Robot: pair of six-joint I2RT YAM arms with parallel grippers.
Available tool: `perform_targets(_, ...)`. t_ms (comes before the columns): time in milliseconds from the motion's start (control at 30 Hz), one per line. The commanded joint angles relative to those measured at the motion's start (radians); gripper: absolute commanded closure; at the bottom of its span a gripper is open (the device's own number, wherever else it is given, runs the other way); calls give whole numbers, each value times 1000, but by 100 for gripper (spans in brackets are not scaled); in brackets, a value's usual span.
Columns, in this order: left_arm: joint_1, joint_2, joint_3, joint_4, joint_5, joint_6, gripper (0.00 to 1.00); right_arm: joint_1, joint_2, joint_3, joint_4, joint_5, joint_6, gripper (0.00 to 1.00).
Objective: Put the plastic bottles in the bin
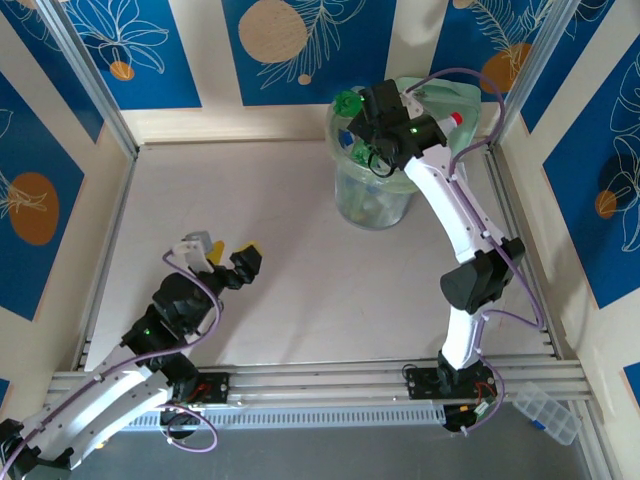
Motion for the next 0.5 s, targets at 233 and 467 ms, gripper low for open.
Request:
perform_targets(233,-7,-27,3,-12,-38,23,0,-39,-102,-17,2,82,-128,20)
perform_targets(467,-8,-26,1,-10,-42,23,0,-57,-66,-21,3,47,-233,23)
